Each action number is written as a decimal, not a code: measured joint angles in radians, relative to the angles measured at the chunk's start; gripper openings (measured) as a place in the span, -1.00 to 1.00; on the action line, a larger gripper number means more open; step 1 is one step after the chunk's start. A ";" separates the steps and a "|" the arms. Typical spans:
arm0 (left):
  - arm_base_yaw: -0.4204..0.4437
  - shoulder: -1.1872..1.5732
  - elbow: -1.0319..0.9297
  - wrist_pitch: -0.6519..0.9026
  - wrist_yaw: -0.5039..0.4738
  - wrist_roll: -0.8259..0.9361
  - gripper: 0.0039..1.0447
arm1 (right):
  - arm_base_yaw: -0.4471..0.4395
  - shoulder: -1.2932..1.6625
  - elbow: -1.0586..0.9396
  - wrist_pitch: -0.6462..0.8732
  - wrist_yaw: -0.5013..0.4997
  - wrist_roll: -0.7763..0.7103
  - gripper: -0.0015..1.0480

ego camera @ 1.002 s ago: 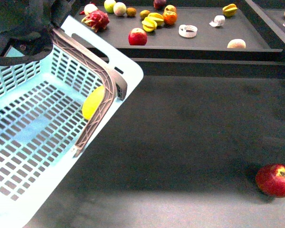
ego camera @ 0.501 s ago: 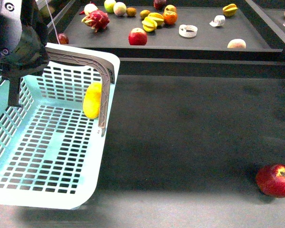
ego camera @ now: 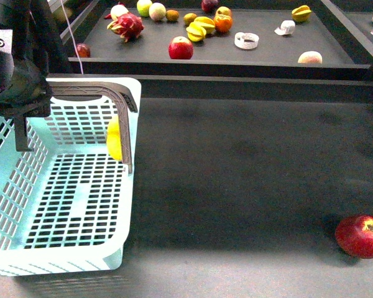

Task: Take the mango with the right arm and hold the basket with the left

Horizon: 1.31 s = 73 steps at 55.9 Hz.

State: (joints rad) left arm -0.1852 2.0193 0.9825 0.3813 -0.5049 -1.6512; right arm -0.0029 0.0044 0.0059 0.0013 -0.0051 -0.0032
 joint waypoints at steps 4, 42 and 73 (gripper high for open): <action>0.000 0.000 0.009 -0.017 0.000 0.000 -0.36 | 0.000 0.000 0.000 0.000 0.000 0.000 0.85; -0.034 -0.598 -0.269 -0.388 -0.224 0.178 0.85 | 0.000 0.000 0.000 0.000 0.000 0.000 0.85; -0.233 -1.033 -0.425 -0.652 -0.412 0.226 0.85 | 0.000 0.000 0.000 0.000 0.000 0.000 0.85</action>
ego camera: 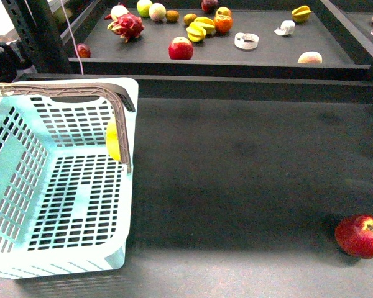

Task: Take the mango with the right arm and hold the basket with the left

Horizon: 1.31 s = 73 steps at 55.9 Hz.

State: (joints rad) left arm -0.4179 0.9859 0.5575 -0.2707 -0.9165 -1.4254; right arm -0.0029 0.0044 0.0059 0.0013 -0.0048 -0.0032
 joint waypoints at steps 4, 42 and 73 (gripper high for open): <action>0.049 -0.053 -0.103 0.262 0.236 0.210 0.66 | 0.000 0.000 0.000 0.000 -0.001 0.000 0.85; 0.370 -0.481 -0.497 0.710 0.899 1.408 -0.97 | 0.000 0.000 0.000 0.000 0.000 0.000 0.85; 0.416 -0.717 -0.536 0.543 0.916 1.418 -0.97 | 0.000 0.000 0.000 -0.001 0.000 0.000 0.85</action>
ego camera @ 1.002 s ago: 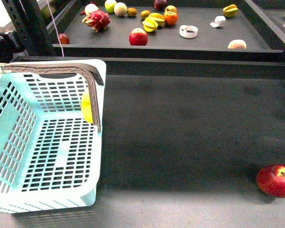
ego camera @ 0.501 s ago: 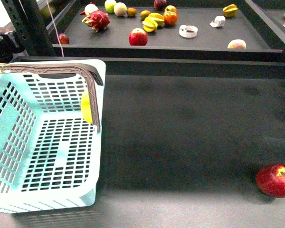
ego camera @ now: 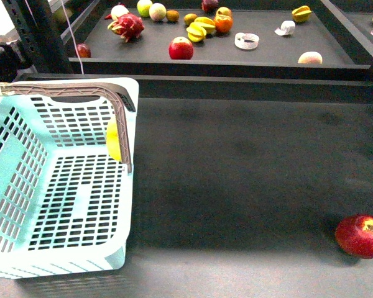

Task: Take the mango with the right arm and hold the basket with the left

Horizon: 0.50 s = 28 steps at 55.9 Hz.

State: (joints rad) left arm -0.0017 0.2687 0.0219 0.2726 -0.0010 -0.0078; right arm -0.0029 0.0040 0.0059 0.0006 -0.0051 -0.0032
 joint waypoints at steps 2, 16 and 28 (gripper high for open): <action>0.000 -0.013 0.000 -0.013 0.000 0.000 -0.97 | 0.000 0.000 0.000 0.000 0.000 0.000 0.85; 0.000 -0.085 0.000 -0.085 0.000 0.000 -0.97 | 0.000 0.000 0.000 0.000 0.000 0.000 0.85; 0.000 -0.261 0.000 -0.267 0.001 0.000 -0.97 | 0.000 0.000 0.000 0.000 0.000 0.000 0.85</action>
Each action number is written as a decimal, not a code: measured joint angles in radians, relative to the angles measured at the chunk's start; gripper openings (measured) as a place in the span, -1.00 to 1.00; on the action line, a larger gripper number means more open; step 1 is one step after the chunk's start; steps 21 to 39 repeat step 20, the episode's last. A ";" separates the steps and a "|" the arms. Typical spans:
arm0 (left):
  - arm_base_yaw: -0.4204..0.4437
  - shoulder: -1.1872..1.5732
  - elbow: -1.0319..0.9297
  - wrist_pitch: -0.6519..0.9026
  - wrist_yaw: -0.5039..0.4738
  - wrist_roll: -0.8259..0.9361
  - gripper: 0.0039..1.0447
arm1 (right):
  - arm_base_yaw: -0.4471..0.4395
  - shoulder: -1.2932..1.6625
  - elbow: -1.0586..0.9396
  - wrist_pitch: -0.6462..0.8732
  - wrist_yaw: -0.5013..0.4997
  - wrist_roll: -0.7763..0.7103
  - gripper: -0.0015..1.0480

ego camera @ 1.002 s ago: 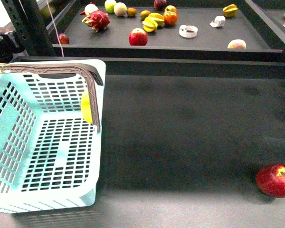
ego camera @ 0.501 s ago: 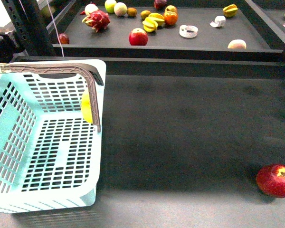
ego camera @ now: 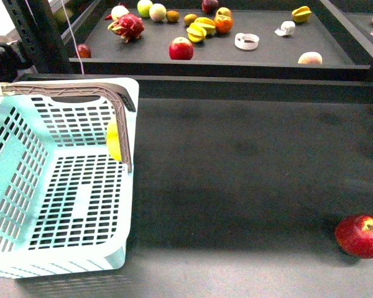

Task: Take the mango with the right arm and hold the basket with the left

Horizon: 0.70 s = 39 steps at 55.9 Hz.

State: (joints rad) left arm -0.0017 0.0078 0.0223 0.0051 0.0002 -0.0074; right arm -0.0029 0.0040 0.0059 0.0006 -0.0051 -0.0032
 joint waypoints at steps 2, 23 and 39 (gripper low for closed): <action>0.000 -0.002 0.000 -0.001 0.000 0.000 -0.97 | 0.000 0.000 0.000 0.000 0.000 0.000 0.85; 0.000 -0.003 0.000 -0.003 0.000 0.000 -0.97 | 0.000 0.000 0.000 0.000 0.000 0.000 0.85; 0.000 -0.003 0.000 -0.003 0.000 0.000 -0.97 | 0.000 0.000 0.000 0.000 0.000 0.000 0.85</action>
